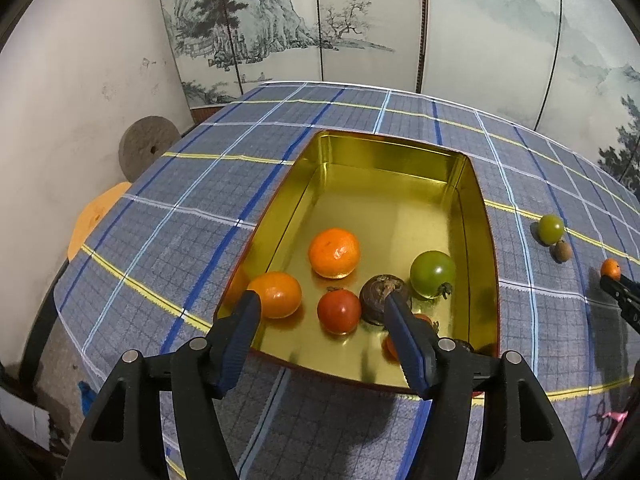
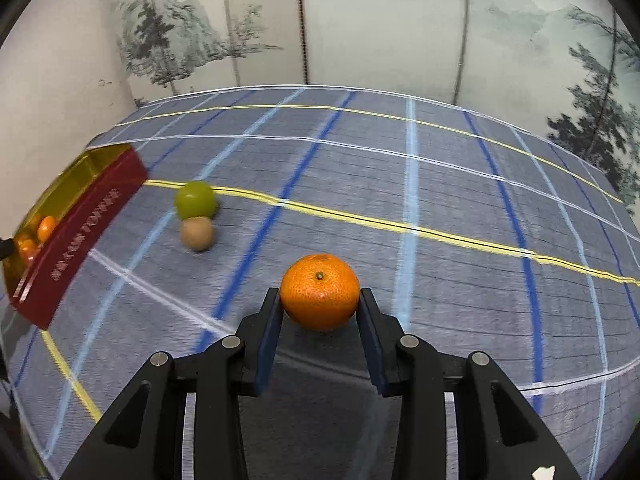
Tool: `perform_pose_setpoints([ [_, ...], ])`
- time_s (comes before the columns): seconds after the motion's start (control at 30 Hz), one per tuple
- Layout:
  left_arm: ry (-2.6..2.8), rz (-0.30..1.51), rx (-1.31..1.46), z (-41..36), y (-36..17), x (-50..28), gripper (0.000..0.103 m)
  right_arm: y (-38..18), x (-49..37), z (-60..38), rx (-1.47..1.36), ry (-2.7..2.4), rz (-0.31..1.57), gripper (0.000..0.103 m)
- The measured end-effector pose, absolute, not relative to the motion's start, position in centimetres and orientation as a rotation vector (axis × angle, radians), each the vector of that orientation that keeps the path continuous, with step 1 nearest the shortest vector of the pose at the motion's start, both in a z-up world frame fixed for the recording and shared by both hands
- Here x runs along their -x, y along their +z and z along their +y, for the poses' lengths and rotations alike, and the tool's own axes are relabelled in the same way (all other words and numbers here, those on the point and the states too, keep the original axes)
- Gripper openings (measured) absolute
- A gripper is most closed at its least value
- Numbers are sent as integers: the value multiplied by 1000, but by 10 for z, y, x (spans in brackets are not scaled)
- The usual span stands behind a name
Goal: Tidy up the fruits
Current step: 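Carry the held mandarin into the tin and open the right gripper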
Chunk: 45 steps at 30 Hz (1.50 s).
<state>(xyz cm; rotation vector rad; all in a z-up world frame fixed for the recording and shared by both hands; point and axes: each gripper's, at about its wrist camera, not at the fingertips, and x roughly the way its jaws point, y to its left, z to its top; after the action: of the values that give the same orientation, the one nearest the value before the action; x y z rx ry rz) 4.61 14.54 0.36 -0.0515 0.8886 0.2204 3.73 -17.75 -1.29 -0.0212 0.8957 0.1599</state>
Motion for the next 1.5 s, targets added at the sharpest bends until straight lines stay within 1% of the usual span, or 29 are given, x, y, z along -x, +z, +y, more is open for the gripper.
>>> perform_pose_setpoints([
  [0.23,247,878,70,159,7,-39,65,12,-30,-121,28,325,857,35],
  [0.43,274,868,93,174,10,-30,65,31,-25,-50,69,505,838,35],
  [0.77,316,876,131,199,6,-19,65,35,-18,38,158,661,835,35],
  [1.0,327,879,141,209,3,-11,65,22,-21,68,217,686,862,35],
  [1.5,347,884,161,222,-3,1,65,10,-26,85,267,682,888,35],
])
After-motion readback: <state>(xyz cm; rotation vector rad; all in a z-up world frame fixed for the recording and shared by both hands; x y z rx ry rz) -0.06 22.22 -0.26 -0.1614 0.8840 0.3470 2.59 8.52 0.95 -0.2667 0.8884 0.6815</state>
